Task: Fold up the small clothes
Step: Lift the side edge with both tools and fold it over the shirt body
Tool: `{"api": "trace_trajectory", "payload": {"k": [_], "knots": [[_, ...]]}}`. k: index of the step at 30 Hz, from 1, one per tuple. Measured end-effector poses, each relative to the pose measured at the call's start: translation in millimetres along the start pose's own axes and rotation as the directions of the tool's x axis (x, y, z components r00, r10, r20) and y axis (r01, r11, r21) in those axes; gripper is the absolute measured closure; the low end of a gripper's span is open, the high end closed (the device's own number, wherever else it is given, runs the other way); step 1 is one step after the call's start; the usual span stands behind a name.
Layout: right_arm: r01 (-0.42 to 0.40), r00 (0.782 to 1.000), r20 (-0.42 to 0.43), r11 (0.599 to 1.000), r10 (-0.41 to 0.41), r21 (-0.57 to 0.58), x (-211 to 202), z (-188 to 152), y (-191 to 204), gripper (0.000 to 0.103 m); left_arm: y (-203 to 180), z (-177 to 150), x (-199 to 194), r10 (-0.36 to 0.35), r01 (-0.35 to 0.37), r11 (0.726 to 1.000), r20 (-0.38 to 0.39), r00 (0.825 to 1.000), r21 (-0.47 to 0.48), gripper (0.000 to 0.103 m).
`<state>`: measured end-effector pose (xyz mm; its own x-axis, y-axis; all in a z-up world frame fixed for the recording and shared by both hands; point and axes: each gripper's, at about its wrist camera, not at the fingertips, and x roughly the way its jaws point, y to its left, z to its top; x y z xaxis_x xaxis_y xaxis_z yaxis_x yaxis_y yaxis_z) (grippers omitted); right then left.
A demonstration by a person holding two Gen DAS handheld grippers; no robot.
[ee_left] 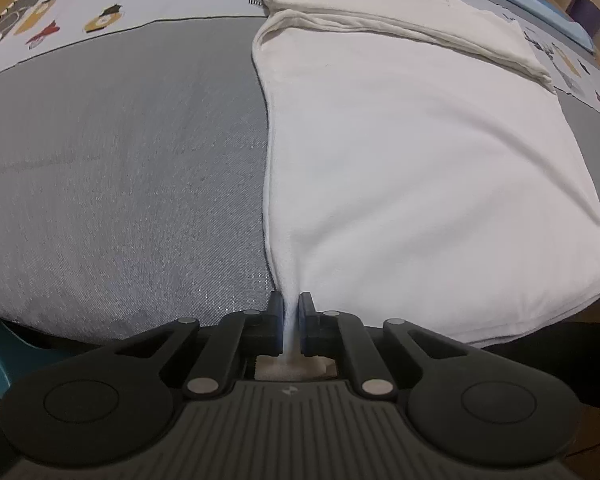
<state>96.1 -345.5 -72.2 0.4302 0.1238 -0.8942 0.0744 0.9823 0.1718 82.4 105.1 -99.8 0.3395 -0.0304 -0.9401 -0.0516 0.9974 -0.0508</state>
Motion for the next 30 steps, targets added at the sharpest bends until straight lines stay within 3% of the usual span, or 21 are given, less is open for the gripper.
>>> {"api": "trace_trajectory", "payload": {"k": [7,11,19,26,28,30], "knots": [[-0.045,0.993,0.110,0.999,0.043,0.016,-22.1,4.2,-6.3,0.099,-7.8,-4.5,-28.8,-0.013,0.010,1.000,0.120,0.993,0.028,0.097],[-0.087,0.974,0.211,0.996,0.083,0.010,-48.7,9.6,-7.4,0.099,-4.2,-4.7,-54.9,-0.042,0.039,0.999,0.200,0.979,0.018,0.098],[-0.197,0.896,0.404,0.980,0.181,-0.004,-127.9,14.8,-9.1,0.100,8.8,4.2,-127.1,-0.104,0.104,0.994,0.332,0.938,0.015,0.099],[-0.303,0.820,0.480,0.948,0.310,-0.095,-206.2,-12.6,-19.6,0.100,28.1,-31.1,-219.7,-0.181,0.169,0.983,0.375,0.909,0.065,0.099],[-0.309,0.810,0.489,0.944,0.324,-0.113,-213.4,-18.8,-23.9,0.100,29.7,-37.1,-227.0,-0.188,0.175,0.982,0.384,0.904,0.071,0.099],[-0.310,0.822,0.474,0.946,0.316,-0.093,-205.4,-15.6,-26.9,0.100,31.7,-33.0,-216.7,-0.190,0.182,0.982,0.374,0.908,0.058,0.099]]}}
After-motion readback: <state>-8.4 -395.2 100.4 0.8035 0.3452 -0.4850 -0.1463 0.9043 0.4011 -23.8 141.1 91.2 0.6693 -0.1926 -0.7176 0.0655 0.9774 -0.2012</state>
